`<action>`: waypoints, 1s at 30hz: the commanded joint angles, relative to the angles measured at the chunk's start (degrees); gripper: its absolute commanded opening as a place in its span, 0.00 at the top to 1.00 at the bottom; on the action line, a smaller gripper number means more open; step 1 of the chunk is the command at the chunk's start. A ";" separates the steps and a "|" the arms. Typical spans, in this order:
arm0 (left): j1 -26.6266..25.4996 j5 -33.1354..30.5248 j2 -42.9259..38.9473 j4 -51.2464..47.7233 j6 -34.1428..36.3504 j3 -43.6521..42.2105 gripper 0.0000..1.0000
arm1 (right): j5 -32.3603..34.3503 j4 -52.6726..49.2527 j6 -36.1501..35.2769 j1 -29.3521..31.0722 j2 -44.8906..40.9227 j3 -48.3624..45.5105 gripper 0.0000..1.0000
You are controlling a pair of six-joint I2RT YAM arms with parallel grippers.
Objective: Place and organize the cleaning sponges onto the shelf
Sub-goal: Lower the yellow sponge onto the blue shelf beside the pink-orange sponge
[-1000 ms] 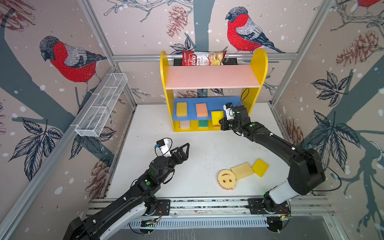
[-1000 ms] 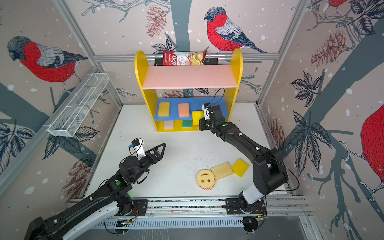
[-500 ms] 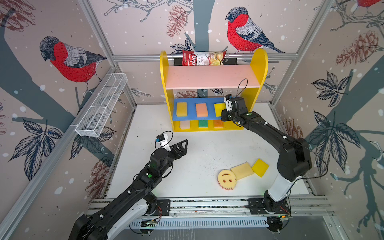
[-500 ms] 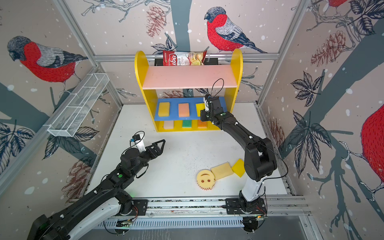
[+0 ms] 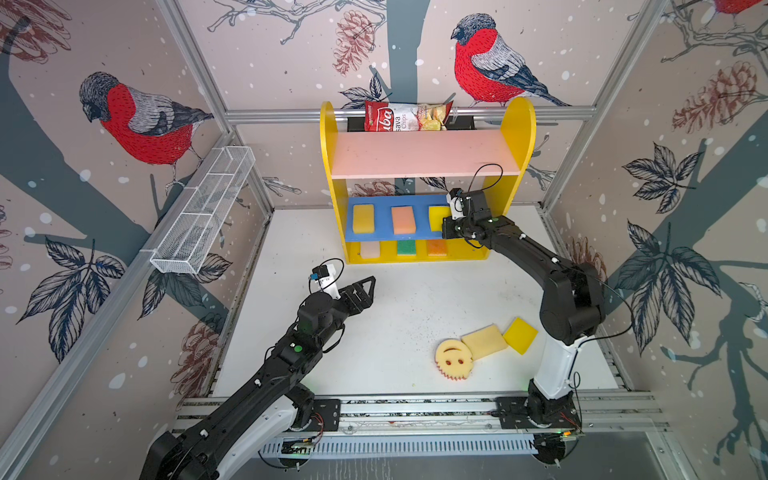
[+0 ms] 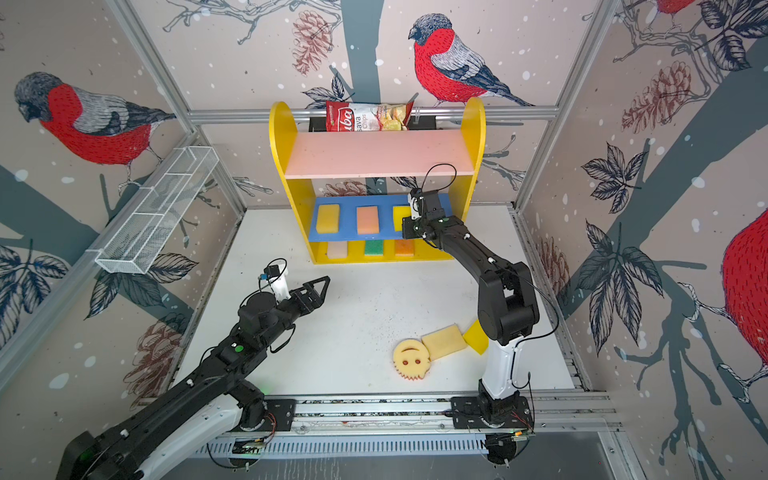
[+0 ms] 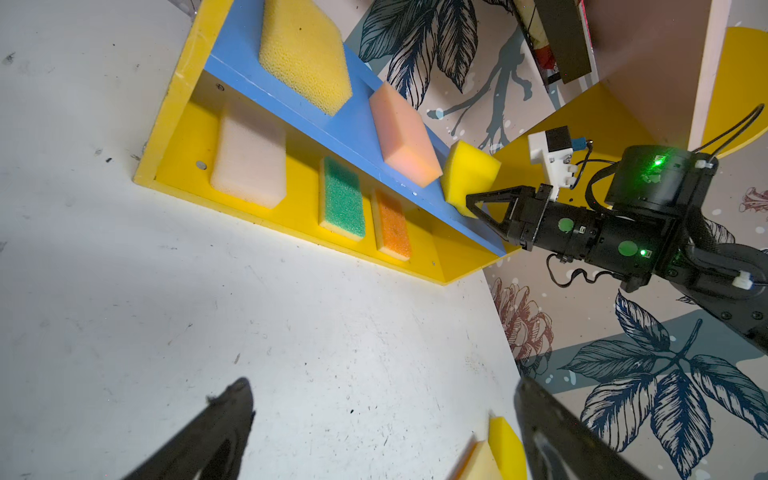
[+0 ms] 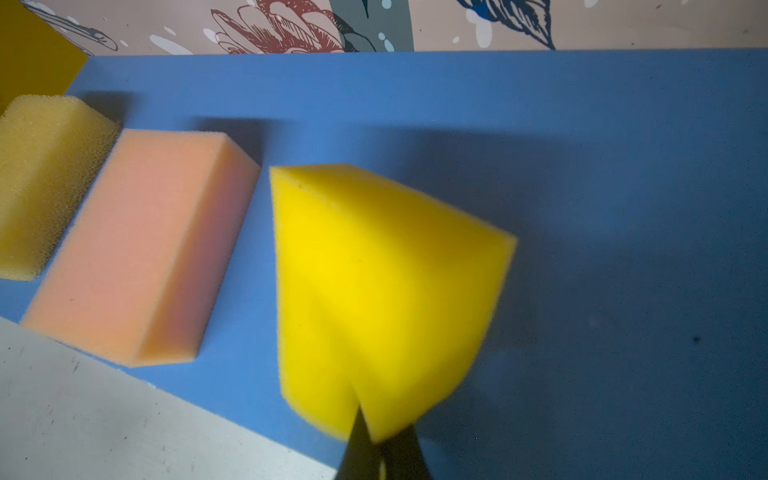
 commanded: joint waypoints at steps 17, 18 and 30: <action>0.81 2.75 3.03 0.66 0.37 3.05 0.04 | -12.35 -0.97 4.31 -2.80 -3.26 -1.11 0.95; 0.80 2.69 2.98 0.63 0.37 3.02 0.04 | -12.88 -0.74 4.35 -3.04 -3.40 -1.29 0.95; 0.96 3.54 1.91 -0.20 -0.60 2.48 0.04 | -13.23 -3.58 4.37 -3.43 2.37 2.60 0.90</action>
